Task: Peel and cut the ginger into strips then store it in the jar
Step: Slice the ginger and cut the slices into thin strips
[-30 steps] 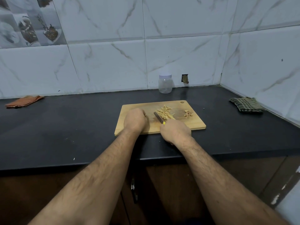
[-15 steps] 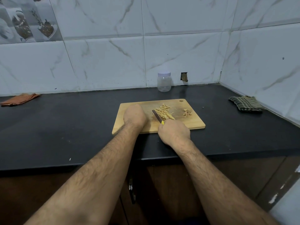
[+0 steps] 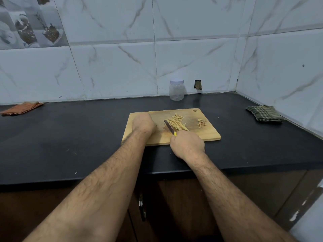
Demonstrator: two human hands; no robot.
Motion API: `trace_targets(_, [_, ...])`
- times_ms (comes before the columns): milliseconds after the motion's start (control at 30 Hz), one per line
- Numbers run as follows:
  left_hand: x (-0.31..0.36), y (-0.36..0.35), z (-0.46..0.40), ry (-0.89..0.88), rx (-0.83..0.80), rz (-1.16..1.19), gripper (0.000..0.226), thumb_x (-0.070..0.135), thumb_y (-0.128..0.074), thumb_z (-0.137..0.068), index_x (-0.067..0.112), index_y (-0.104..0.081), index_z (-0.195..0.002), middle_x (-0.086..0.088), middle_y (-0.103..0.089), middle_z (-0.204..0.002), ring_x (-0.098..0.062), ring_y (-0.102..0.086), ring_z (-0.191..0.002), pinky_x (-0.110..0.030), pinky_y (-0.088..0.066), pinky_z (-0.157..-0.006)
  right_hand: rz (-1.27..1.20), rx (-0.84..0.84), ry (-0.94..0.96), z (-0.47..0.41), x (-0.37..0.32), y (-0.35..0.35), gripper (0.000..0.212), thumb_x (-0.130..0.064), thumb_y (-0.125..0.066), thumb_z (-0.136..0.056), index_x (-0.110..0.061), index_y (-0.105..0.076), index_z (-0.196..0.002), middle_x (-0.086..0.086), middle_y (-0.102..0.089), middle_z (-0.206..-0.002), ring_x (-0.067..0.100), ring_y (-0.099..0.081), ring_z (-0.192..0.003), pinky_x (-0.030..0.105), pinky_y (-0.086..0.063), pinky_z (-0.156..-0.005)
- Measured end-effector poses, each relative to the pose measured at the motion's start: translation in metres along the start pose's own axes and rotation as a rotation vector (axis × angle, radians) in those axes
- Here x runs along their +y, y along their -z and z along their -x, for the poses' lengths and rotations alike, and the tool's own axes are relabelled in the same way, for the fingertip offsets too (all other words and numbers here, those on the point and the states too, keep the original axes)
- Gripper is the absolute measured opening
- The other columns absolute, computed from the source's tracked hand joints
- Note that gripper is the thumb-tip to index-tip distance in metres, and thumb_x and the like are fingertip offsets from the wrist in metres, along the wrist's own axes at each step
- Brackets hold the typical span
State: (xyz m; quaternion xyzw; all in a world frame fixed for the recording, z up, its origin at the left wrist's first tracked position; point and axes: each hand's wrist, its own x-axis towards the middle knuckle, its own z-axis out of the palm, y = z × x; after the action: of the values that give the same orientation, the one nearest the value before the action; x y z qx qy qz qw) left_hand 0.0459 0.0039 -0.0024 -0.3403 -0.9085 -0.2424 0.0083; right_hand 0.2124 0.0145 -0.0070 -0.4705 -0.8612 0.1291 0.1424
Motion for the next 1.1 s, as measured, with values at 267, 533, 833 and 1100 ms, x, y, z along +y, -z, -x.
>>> trace_targets(267, [0.001,0.003,0.005,0.065,-0.074,0.220,0.007,0.022,-0.072,-0.087,0.015,-0.074,-0.089,0.000,-0.073,-0.093,-0.020,-0.068,-0.090,-0.030,-0.056,-0.079,-0.001,-0.027,0.000,0.000,-0.001,0.001,0.034,-0.030,-0.037,-0.101,-0.014,-0.065,-0.112,0.005,-0.064,-0.106,0.022,-0.049,-0.084,0.032,-0.038,-0.068])
trace_targets(533, [0.022,0.007,0.028,0.192,-0.291,0.522,0.022,0.009,-0.071,-0.090,0.008,-0.060,-0.071,-0.014,-0.076,-0.082,-0.026,-0.075,-0.086,-0.038,-0.060,-0.088,-0.053,-0.254,-0.074,0.008,0.001,0.026,0.021,-0.018,-0.041,-0.096,-0.011,-0.058,-0.085,0.002,-0.063,-0.058,0.016,-0.057,-0.048,0.024,-0.035,-0.048])
trace_targets(833, [0.005,0.011,0.036,0.050,-0.199,0.233,0.010,0.015,-0.075,-0.085,0.021,-0.074,-0.077,0.003,-0.074,-0.085,-0.015,-0.065,-0.074,-0.030,-0.057,-0.076,0.000,-0.264,-0.046,0.024,0.000,0.036,0.018,-0.014,-0.042,-0.095,-0.013,-0.059,-0.088,0.001,-0.064,-0.067,0.015,-0.059,-0.052,0.025,-0.035,-0.049])
trace_targets(1100, [0.011,0.003,0.039,0.048,-0.174,0.237,0.009,0.024,-0.082,-0.078,0.022,-0.075,-0.084,0.003,-0.073,-0.094,-0.017,-0.067,-0.090,-0.028,-0.052,-0.070,-0.050,-0.281,-0.089,0.026,-0.005,0.030,0.016,-0.019,-0.045,-0.095,-0.013,-0.058,-0.087,0.001,-0.068,-0.068,0.014,-0.060,-0.047,0.022,-0.037,-0.046])
